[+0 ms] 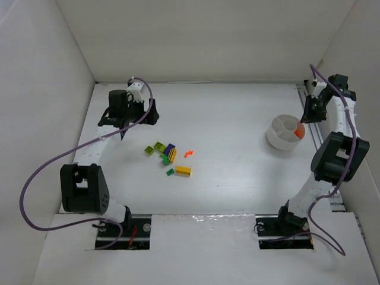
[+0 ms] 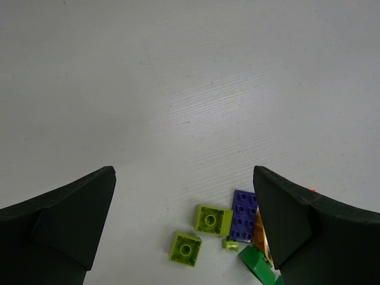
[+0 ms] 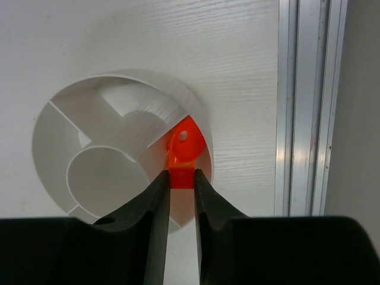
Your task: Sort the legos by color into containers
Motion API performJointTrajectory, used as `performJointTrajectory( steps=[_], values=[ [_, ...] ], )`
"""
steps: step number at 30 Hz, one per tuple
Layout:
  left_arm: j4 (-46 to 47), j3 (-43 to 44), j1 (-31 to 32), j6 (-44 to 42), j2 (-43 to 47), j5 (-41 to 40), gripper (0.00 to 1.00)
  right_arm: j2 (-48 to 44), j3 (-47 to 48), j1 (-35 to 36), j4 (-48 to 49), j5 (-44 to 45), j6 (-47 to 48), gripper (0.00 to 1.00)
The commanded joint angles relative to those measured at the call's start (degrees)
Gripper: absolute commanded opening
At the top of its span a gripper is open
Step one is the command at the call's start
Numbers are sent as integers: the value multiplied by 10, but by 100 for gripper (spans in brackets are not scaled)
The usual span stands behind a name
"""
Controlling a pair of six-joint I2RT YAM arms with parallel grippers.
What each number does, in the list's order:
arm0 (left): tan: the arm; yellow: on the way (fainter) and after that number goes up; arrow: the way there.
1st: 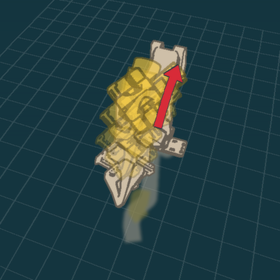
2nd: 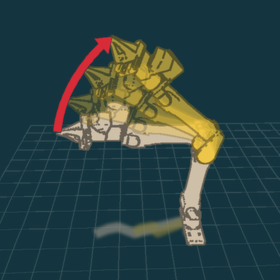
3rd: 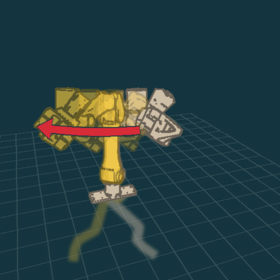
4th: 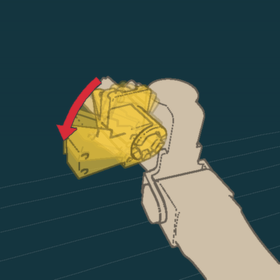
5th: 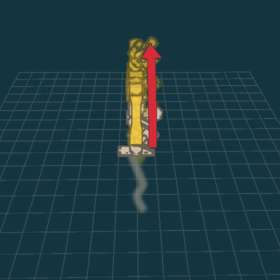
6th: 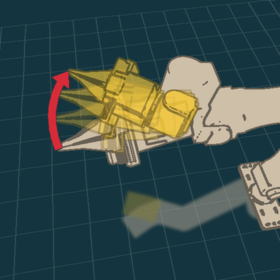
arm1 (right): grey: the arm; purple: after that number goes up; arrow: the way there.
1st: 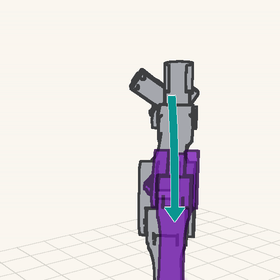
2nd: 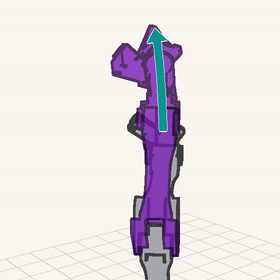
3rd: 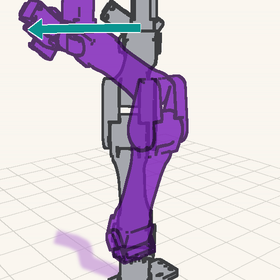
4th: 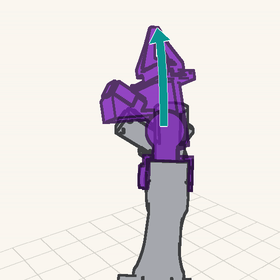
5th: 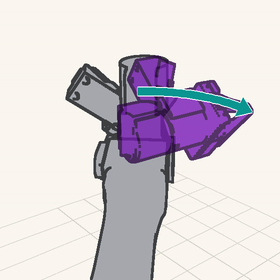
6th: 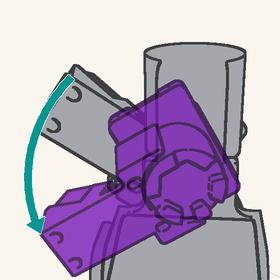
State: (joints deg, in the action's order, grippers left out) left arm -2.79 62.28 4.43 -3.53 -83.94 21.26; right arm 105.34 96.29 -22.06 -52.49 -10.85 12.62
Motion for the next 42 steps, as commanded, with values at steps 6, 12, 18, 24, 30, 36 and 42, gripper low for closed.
performJointTrajectory(
  steps=[6, 12, 18, 24, 30, 36, 42],
  values=[
    [17, -5, -6, 5, -7, -5, 100, -10, -12, -3, -15, -2, 4, 16],
    [17, 0, -6, 5, -17, -5, 100, -27, -33, -3, -15, 3, 15, 26],
    [17, 0, -6, 5, -18, 0, 100, -34, -38, -3, -15, 3, 15, 33],
    [17, 0, -6, 11, -18, 5, 100, -51, -38, -3, -15, -2, 15, 38],
    [17, -5, -6, 11, -18, 5, 100, -57, -38, -3, -15, -2, 15, 38],
    [17, -5, -6, 5, -12, 5, 100, -57, -38, -3, -15, -2, 15, 38],
    [17, -16, -6, 5, -2, 5, 100, -69, -51, -3, -15, -7, 15, 48]
  ],
)
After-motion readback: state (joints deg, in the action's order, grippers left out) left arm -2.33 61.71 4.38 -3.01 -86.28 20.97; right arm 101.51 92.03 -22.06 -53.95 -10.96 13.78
